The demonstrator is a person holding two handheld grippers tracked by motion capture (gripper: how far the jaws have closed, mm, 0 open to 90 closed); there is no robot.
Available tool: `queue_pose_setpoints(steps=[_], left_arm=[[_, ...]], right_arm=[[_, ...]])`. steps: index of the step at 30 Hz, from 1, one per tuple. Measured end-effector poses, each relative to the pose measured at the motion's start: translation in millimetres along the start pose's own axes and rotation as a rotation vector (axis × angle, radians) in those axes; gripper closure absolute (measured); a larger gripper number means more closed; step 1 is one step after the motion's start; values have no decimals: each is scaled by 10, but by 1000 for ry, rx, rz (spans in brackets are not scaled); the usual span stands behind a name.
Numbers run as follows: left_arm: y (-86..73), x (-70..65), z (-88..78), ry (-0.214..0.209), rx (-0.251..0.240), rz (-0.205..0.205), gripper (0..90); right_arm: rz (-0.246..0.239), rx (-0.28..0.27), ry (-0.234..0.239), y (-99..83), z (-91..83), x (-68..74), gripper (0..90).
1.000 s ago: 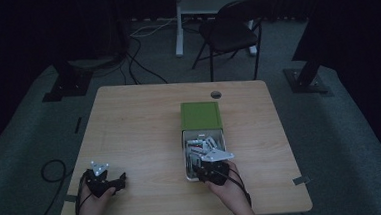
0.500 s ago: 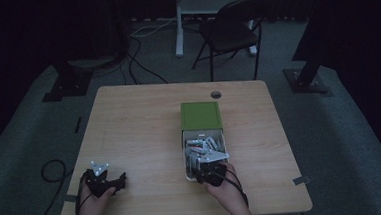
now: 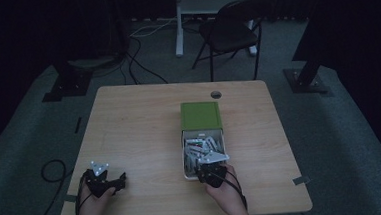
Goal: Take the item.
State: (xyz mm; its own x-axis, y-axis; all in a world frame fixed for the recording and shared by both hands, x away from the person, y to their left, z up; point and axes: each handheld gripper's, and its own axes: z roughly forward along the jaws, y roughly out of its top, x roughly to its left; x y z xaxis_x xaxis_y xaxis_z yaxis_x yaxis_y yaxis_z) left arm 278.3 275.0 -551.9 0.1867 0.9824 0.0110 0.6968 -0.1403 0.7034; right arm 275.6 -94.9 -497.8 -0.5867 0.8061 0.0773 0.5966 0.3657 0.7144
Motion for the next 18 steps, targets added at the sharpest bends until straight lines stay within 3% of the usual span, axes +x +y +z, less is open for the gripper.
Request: queue_pose_setpoints(steps=[3, 9, 18], left_arm=[[0, 0, 0, 0, 0, 0, 98], [1, 1, -1, 1, 2, 2, 97], [1, 1, -1, 0, 2, 2, 97]], right_arm=[[29, -5, 15, 3, -21, -11, 846], [37, -20, 15, 15, -98, -39, 848], [80, -80, 16, 95, -273, -144, 852]])
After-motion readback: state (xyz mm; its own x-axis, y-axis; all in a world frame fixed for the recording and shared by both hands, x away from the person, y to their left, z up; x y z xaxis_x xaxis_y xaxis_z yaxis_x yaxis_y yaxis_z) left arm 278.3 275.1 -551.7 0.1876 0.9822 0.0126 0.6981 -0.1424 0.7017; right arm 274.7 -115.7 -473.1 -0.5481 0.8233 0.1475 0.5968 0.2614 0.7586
